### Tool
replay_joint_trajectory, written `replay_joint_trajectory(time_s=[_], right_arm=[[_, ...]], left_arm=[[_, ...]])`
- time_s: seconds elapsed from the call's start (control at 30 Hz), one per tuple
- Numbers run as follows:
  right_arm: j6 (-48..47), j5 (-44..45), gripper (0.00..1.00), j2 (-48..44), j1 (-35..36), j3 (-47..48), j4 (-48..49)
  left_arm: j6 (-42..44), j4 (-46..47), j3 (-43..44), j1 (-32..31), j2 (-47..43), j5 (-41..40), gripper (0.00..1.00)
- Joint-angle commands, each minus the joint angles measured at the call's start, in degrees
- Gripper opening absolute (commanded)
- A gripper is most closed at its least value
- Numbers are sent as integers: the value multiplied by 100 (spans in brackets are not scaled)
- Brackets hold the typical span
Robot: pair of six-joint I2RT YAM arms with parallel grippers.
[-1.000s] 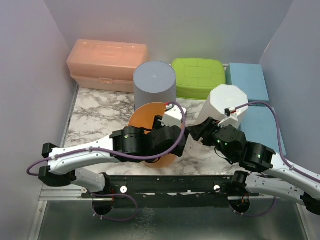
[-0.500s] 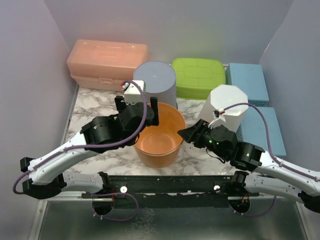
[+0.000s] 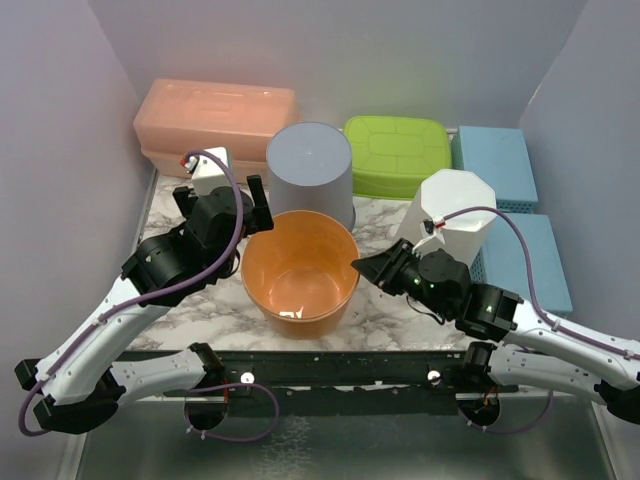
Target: Turn the large container upside down
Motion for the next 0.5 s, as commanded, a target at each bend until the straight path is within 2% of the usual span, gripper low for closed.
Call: replay_joint_trajectory(time_s=[0.0,0.27,0.47], right_arm=[[86,-105,25,-95,16,-71,152],[-52,87,13,-156,12,128,-62],[-310,144,11,-109,16,458,-294]], left_arm=[[-115,-217,-149,130,-148,-207,98],[-247,-403,-225,187,-222,-309,99],[-248,-416,-222,195,-272,-321,99]])
